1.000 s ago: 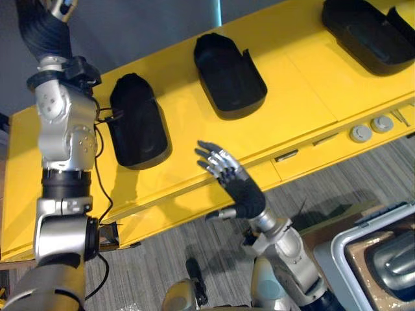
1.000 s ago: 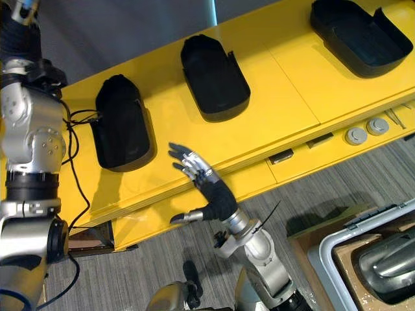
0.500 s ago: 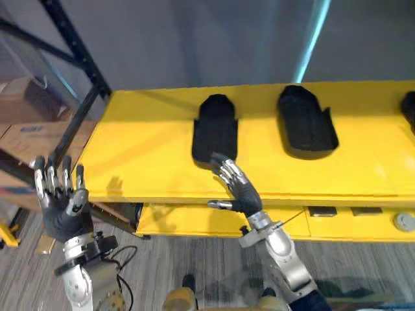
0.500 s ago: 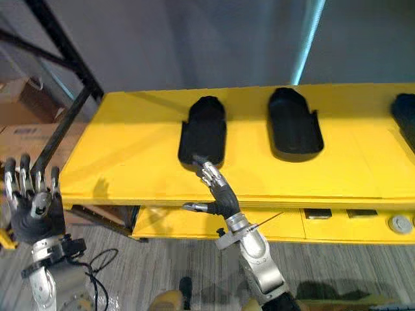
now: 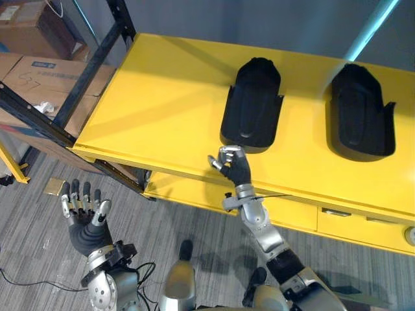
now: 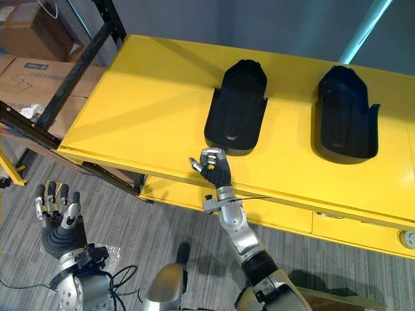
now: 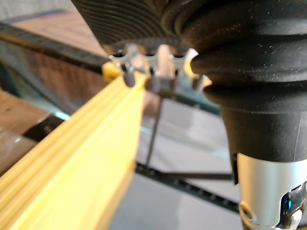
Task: Walk over and take plastic housings, then place them on the shelf
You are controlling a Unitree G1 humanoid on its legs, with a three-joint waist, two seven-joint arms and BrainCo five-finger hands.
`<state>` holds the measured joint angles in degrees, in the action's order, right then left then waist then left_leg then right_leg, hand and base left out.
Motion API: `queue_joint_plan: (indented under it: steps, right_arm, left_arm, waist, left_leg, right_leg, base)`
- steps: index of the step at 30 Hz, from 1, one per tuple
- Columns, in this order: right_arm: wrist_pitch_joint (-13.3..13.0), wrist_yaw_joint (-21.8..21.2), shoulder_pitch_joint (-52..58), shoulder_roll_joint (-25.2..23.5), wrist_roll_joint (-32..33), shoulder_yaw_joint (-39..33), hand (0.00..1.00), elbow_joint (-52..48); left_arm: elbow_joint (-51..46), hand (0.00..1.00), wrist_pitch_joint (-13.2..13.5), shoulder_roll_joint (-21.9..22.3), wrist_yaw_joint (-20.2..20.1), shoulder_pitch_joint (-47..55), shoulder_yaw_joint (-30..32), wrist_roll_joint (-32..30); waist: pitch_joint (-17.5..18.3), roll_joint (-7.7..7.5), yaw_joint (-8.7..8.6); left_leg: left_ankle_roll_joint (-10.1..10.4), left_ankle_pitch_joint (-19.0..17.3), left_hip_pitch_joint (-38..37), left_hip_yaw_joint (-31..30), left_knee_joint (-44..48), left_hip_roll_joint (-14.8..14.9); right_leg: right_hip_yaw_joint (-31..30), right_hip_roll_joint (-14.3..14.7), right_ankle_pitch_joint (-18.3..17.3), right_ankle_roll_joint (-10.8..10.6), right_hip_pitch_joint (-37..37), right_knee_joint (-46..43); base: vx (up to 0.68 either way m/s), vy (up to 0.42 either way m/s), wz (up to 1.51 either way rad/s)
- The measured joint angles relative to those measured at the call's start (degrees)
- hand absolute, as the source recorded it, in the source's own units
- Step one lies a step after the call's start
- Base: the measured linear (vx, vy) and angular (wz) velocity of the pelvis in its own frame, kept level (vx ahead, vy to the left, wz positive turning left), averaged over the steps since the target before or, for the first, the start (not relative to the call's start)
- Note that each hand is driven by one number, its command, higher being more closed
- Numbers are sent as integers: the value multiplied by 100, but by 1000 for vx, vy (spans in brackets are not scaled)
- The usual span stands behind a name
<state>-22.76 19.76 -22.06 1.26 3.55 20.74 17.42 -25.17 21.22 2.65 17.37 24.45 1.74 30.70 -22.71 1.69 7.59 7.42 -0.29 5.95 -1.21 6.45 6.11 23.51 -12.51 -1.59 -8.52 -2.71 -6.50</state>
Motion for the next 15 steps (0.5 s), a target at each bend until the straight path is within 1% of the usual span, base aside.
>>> queue_joint_plan:
  steps: [1, 6, 10, 12, 15]
  right_arm:
    - [-58, 92, -177, 1, -11, -113, 100, 131]
    - [-97, 275, -374, -8, -132, -322, 100, 332]
    - [-102, 263, -449, -18, -140, -495, 100, 341]
    - [-104, 226, -480, -21, -109, -547, 100, 342]
    - [-110, 111, -519, -30, -105, -549, 100, 337]
  left_arm:
    - [101, 0, 3, 0, -17, -44, -56, 89]
    - [348, 0, 1, 0, -34, -106, -86, 282]
    - [391, 0, 2, 0, -121, -107, -190, 327]
    - [417, 0, 2, 0, -211, -106, -286, 327]
    - [446, 0, 2, 0, -242, -106, -303, 327]
  waist:
    - [-54, 17, -4]
    - [-82, 37, -9]
    - [-231, 93, -17]
    - [-249, 94, -18]
    - [-249, 94, -39]
  left_leg:
    - [0, 0, -3, 2, -2, 0]
    - [0, 0, -16, 5, -7, 0]
    - [-1, 0, -96, 15, -13, -16]
    - [-5, 22, -91, 18, -38, -13]
    - [-11, 98, -91, 32, -136, -13]
  right_leg:
    - [0, -2, -5, 7, -1, 0]
    - [0, -7, -13, 14, -2, -11]
    - [-12, -47, -66, 35, -36, -111]
    - [-12, -53, -76, 44, -4, -148]
    - [-24, -64, -75, 29, 70, -197]
  base:
    - [0, 0, 0]
    - [0, 0, 0]
    - [-31, 1, -2]
    - [-51, -7, 1]
    - [0, 0, 0]
